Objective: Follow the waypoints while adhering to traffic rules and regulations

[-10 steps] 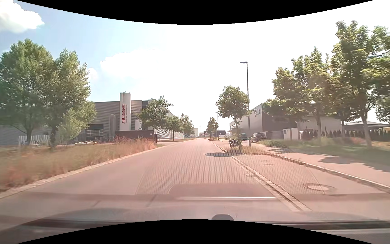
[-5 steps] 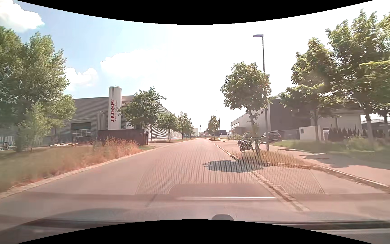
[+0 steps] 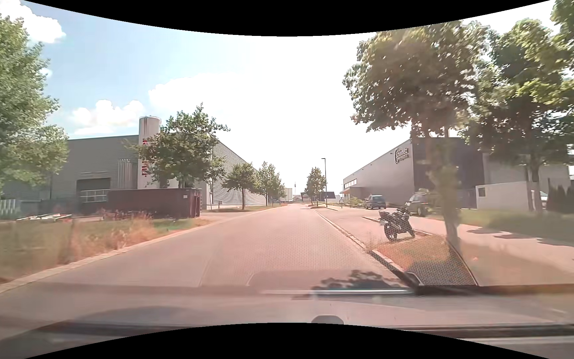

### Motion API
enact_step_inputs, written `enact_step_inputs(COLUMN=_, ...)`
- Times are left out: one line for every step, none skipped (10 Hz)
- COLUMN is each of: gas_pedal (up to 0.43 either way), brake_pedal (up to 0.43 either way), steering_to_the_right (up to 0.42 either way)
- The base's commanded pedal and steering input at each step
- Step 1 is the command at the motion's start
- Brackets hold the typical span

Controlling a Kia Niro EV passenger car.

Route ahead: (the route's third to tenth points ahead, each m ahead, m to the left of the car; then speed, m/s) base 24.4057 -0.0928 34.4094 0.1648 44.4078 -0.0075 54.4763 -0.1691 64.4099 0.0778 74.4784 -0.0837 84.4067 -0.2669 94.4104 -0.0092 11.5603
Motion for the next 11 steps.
enact_step_inputs(gas_pedal=0.150, brake_pedal=0.000, steering_to_the_right=-0.003)
enact_step_inputs(gas_pedal=0.150, brake_pedal=0.000, steering_to_the_right=-0.003)
enact_step_inputs(gas_pedal=0.150, brake_pedal=0.000, steering_to_the_right=-0.002)
enact_step_inputs(gas_pedal=0.150, brake_pedal=0.000, steering_to_the_right=-0.002)
enact_step_inputs(gas_pedal=0.150, brake_pedal=0.000, steering_to_the_right=-0.002)
enact_step_inputs(gas_pedal=0.138, brake_pedal=0.000, steering_to_the_right=-0.002)
enact_step_inputs(gas_pedal=0.138, brake_pedal=0.000, steering_to_the_right=-0.001)
enact_step_inputs(gas_pedal=0.138, brake_pedal=0.000, steering_to_the_right=-0.001)
enact_step_inputs(gas_pedal=0.138, brake_pedal=0.000, steering_to_the_right=-0.001)
enact_step_inputs(gas_pedal=0.138, brake_pedal=0.000, steering_to_the_right=-0.001)
enact_step_inputs(gas_pedal=0.138, brake_pedal=0.000, steering_to_the_right=-0.001)
